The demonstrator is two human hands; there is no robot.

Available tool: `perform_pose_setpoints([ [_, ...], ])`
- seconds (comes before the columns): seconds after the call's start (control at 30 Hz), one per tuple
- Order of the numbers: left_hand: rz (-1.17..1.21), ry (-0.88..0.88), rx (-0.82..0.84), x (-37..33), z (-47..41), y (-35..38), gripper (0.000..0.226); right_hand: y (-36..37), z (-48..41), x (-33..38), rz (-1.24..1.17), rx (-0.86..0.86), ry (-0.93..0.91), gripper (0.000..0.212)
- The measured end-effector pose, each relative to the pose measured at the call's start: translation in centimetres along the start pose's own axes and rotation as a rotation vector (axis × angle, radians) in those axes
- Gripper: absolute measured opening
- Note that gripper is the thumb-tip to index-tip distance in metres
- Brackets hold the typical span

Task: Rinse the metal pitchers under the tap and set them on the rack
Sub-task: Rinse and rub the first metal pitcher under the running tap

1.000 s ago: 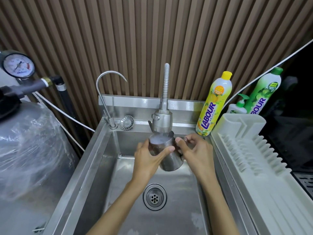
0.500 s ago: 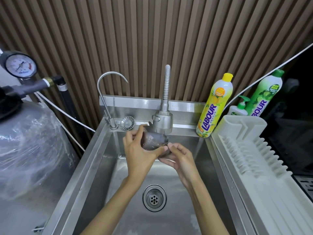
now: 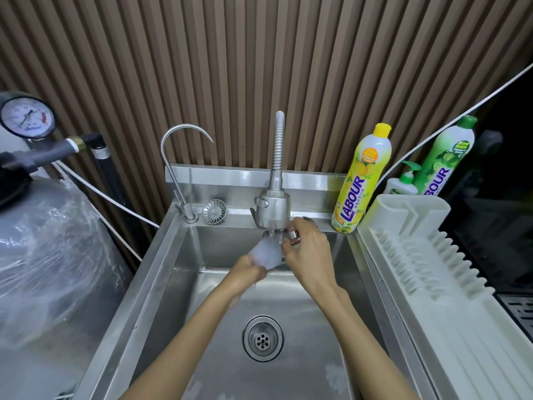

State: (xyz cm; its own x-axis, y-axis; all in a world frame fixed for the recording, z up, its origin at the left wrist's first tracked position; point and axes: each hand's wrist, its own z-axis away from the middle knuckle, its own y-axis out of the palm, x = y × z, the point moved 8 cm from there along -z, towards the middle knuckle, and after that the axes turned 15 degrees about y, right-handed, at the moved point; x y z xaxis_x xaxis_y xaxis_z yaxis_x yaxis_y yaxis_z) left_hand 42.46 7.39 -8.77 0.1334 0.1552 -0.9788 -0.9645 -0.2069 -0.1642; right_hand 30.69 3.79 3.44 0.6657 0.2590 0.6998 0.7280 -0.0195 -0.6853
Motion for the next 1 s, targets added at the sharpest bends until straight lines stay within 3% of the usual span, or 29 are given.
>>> perform_pose_setpoints([
  [0.13, -0.067, -0.049, -0.018, 0.4, -1.1, 0.5, 0.016, 1.3, -0.3, 0.5, 0.058, 0.030, -0.141, 0.010],
  [0.27, -0.105, -0.067, -0.031, 1.1, -2.0, 0.6, 0.024, 2.5, -0.1, 0.0, 0.118, 0.042, -0.201, 0.011],
  [0.37, -0.096, -0.067, -0.022, 1.6, -1.7, 0.7, 0.004, 3.0, 0.0, -0.4, 0.152, 0.038, -0.220, 0.013],
  [0.43, -0.041, -0.052, 0.012, 2.0, -1.7, 1.1, 0.033, 3.1, 0.1, -0.6, 0.141, 0.042, -0.222, 0.015],
  [0.53, 0.054, -0.039, 0.053, 1.6, -1.3, 2.0, 0.033, 2.6, -0.4, -1.3, 0.070, 0.035, -0.185, 0.018],
  [0.63, 0.236, 0.006, 0.057, 0.8, -1.0, 2.8, 0.038, 1.2, -1.4, -3.6, -0.226, 0.063, 0.002, 0.018],
  [0.73, 0.377, 0.106, -0.081, 0.0, -0.7, 2.0, 0.039, 1.2, -1.2, -6.1, -0.504, 0.177, 0.189, 0.027],
  [0.83, 0.343, 0.252, -0.226, -1.4, 0.2, 0.5, 0.056, 2.8, -0.1, -7.3, -0.841, 0.331, 0.306, 0.026],
  [1.0, 0.186, 0.472, -0.297, -3.5, 2.3, -1.3, 0.071, 6.6, 1.5, -7.8, -1.329, 0.506, 0.492, 0.027],
])
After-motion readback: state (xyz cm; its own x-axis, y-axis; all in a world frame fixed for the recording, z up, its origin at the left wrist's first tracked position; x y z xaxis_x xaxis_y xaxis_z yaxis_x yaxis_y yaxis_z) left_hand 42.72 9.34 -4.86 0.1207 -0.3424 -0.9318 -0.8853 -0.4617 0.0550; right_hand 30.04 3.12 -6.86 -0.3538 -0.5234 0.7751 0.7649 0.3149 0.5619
